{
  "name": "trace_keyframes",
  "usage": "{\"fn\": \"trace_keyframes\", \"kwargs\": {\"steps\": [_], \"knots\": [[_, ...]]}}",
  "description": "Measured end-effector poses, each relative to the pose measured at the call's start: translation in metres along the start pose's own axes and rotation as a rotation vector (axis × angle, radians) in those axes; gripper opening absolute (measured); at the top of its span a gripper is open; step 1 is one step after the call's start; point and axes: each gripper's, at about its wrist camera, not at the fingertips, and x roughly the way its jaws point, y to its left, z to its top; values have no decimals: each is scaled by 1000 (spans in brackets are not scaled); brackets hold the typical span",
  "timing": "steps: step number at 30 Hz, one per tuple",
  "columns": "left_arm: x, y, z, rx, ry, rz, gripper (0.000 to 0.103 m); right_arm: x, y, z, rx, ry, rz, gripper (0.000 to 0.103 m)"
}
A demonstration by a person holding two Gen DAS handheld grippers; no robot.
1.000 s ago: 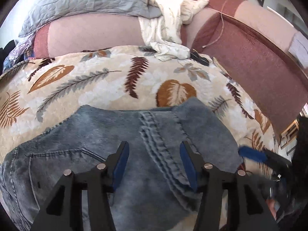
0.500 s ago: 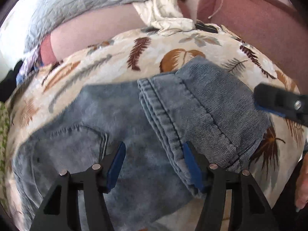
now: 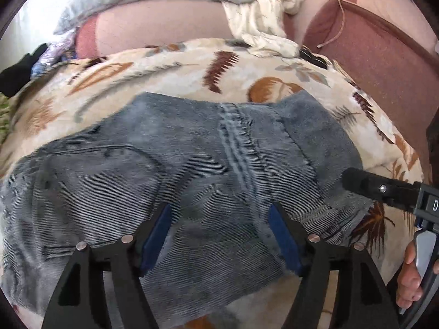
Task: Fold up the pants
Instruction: 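Press the folded jeans flat with both open tools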
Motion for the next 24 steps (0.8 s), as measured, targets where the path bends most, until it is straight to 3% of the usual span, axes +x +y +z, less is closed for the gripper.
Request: {"fn": "trace_keyframes", "kwargs": {"steps": [7,10,14,17,24], "knots": [[-40,34,-13,-69,-72,145,78,-4,12,-1,-38,-30,-62,81],[-58,52,-23,-92,-97,234,78,4,22,-5,-96,-17,-149,81],[-73,69,-39,-110,-108,345,78,24,43,-15,-233,9,-340,82],[-77,78,-50,-112,-103,382,78,34,57,-25,-325,-2,-462,84],[-77,92,-67,-135,-90,405,78,34,57,-27,-332,-22,-526,90]]}}
